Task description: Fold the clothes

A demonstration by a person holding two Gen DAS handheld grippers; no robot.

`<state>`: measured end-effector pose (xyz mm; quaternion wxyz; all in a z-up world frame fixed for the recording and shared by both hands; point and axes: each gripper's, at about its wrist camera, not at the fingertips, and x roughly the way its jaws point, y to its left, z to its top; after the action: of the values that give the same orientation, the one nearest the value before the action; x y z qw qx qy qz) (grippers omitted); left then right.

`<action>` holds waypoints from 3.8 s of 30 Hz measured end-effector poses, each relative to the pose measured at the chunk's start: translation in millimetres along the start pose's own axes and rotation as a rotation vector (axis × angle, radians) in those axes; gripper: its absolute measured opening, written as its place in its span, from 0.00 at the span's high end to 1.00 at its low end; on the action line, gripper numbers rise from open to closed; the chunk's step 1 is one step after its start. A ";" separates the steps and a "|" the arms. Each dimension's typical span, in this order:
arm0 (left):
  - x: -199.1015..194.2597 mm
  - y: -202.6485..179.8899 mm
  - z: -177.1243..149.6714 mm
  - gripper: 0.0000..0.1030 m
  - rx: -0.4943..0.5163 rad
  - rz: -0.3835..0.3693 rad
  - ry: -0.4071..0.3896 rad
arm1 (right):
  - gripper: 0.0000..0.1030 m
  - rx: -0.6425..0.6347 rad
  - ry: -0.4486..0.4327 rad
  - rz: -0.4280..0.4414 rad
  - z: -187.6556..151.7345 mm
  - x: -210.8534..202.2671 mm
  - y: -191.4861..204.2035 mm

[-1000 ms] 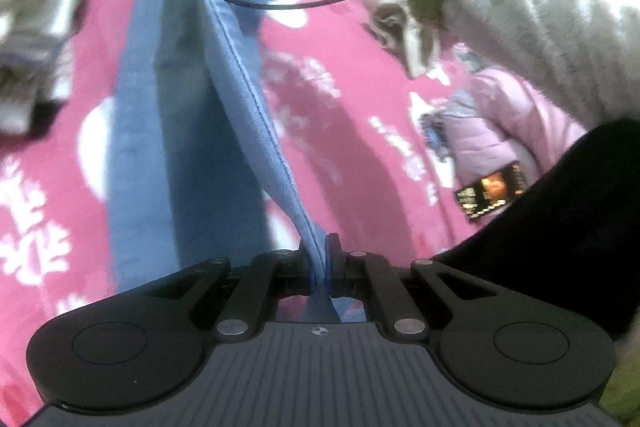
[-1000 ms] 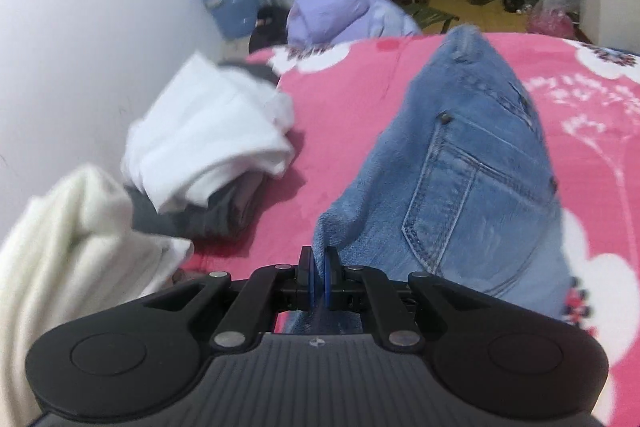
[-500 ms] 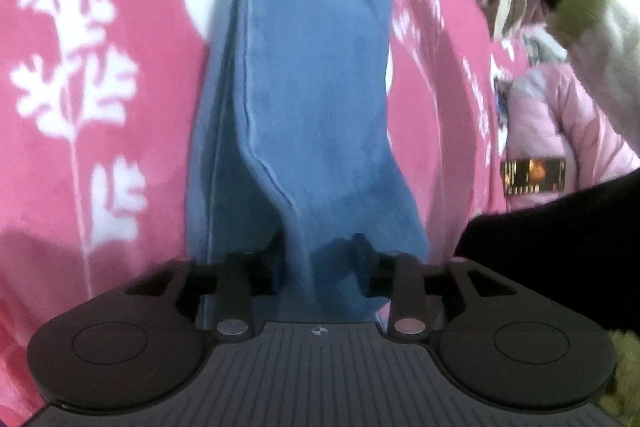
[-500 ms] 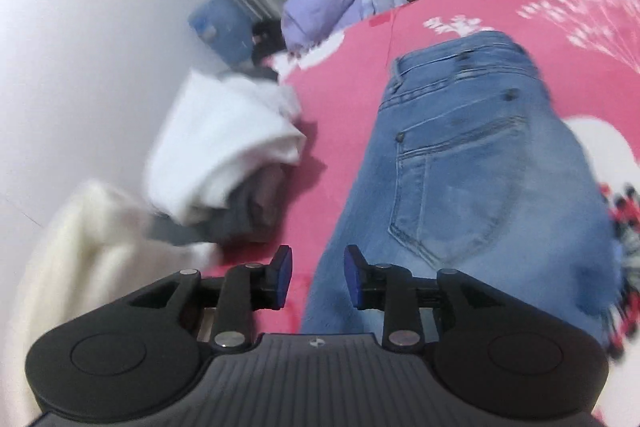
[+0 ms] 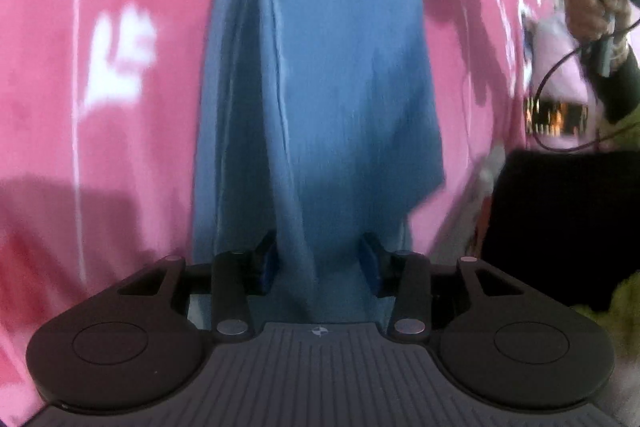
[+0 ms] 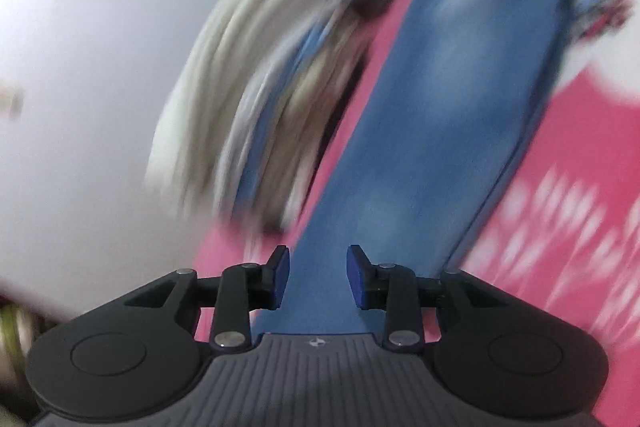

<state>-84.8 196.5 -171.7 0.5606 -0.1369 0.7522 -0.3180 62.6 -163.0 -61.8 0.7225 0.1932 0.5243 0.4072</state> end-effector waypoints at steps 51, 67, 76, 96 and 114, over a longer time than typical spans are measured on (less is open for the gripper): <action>-14.8 3.6 -59.4 0.94 0.219 0.043 0.022 | 0.98 -0.189 0.527 0.295 -169.1 129.8 77.0; -5.0 5.6 -49.1 0.95 0.274 0.103 0.113 | 0.98 -0.167 0.576 0.264 -188.1 160.0 99.8; -11.6 -20.2 -42.0 0.64 0.413 0.274 0.225 | 0.79 -0.261 0.614 0.222 -195.5 158.5 116.9; 22.2 -86.1 13.2 0.49 0.641 0.246 0.010 | 0.77 -0.733 -0.046 -0.199 -52.9 78.5 35.8; -4.2 -44.4 16.6 0.49 0.369 0.033 0.007 | 0.94 -0.573 -0.283 -0.629 137.4 55.5 -110.8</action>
<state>-74.6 159.7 -143.3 0.5784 -0.0183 0.6853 -0.4421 237.6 -164.5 -121.8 0.9000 -0.1296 0.3199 0.2662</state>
